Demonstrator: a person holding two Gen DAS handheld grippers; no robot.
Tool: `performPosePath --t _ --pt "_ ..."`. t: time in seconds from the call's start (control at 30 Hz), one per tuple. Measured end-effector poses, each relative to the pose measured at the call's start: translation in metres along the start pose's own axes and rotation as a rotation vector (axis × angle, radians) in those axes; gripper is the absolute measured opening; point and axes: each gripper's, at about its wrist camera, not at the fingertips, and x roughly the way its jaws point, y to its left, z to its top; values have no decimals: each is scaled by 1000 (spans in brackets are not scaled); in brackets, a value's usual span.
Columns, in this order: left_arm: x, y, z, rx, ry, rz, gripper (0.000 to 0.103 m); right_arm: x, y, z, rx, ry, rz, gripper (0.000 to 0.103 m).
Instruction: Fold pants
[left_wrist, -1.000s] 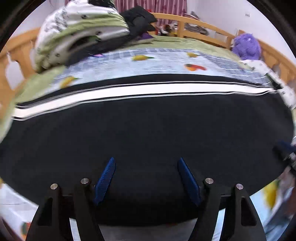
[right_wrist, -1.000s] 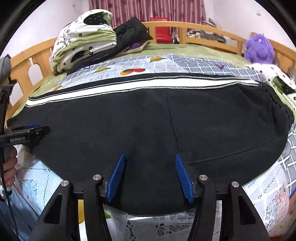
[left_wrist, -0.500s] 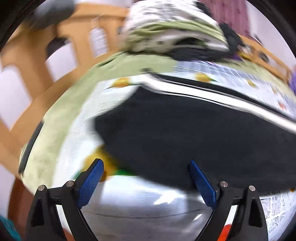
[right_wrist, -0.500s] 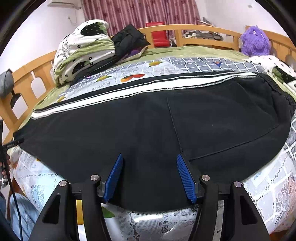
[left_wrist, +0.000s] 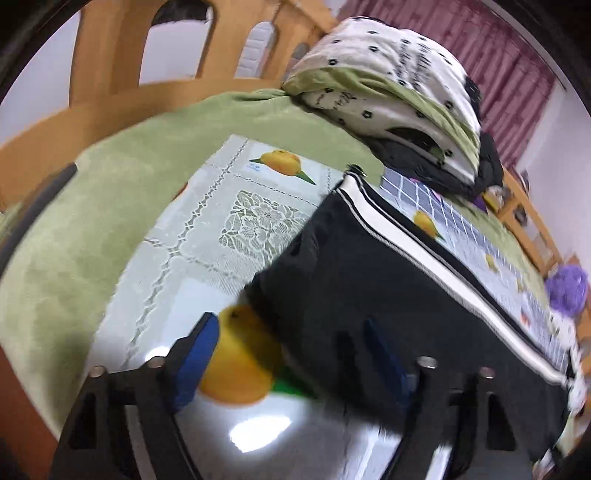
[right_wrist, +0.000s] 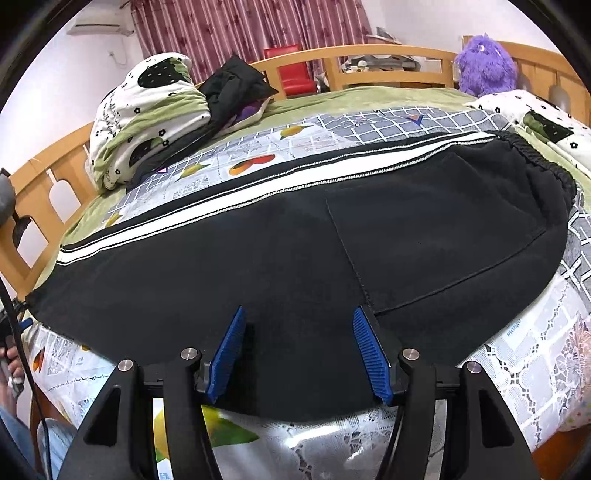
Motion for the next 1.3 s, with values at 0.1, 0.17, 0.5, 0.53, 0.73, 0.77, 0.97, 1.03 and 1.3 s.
performPosePath --t 0.1,0.17,0.5,0.53,0.73,0.77,0.97,1.03,1.3 --pt "11 0 7 -54 -17 -12 72 -2 -2 -1 19 5 -8 60" --pt "17 -1 11 -71 -20 -5 53 -2 -3 -3 30 10 -15 60" --pt "-33 -73 32 102 -136 42 23 -15 17 10 -5 -39 -18 60" --pt "-43 -93 32 137 -159 23 22 -17 19 12 -2 -51 -8 60" --pt "-75 -219 3 318 -184 -162 21 -16 19 14 6 -71 -1 60" --pt "-78 -241 -7 347 -184 -185 21 -15 16 13 13 -67 2 60" --pt "-74 -363 -81 512 -109 -323 20 -25 -14 -3 52 -82 5 60" --pt "-68 -396 -114 560 -52 -372 21 -27 -26 -9 78 -82 14 60" --pt "-21 -439 -218 641 263 -404 32 -34 -56 -21 140 -79 57 60"
